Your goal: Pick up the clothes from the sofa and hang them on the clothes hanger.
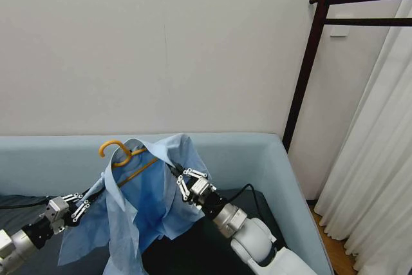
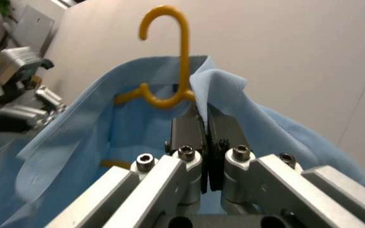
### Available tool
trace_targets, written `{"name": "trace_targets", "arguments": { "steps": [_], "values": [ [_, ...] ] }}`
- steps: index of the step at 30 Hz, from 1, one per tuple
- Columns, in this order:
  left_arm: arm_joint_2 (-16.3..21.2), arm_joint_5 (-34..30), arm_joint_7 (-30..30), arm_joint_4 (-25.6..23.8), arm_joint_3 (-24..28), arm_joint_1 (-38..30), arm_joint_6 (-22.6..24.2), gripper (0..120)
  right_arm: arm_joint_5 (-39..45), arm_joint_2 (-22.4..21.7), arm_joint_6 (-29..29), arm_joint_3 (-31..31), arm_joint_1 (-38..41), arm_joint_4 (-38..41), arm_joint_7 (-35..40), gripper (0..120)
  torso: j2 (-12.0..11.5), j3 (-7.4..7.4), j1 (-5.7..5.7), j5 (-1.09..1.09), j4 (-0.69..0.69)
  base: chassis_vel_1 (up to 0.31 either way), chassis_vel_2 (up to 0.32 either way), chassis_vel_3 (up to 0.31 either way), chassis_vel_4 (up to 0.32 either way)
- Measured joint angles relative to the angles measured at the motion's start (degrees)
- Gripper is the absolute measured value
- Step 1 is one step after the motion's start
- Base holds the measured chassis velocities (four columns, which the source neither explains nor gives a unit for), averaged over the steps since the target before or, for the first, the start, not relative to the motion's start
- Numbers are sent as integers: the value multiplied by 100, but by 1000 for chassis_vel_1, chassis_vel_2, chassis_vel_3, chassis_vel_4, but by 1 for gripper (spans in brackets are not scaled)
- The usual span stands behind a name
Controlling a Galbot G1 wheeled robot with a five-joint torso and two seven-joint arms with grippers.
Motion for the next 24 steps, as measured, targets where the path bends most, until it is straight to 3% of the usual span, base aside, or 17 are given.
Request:
{"name": "trace_targets", "arguments": {
  "steps": [13,20,24],
  "values": [
    [196,-424,184,-38,-106,15,32,5,-549,-98,113,28,-186,-267,-232,0,0,0,0,0,0,0,0,0,0],
    [516,-1004,767,5,-238,-28,30,5,-84,-263,309,-178,-231,-154,-173,19,0,0,0,-1,1,0,0,0,0],
    [1614,-2129,2136,652,-431,-263,123,5,1662,-743,926,135,-179,78,-2311,43,0,0,0,0,1,0,0,0,0]
  ]
}}
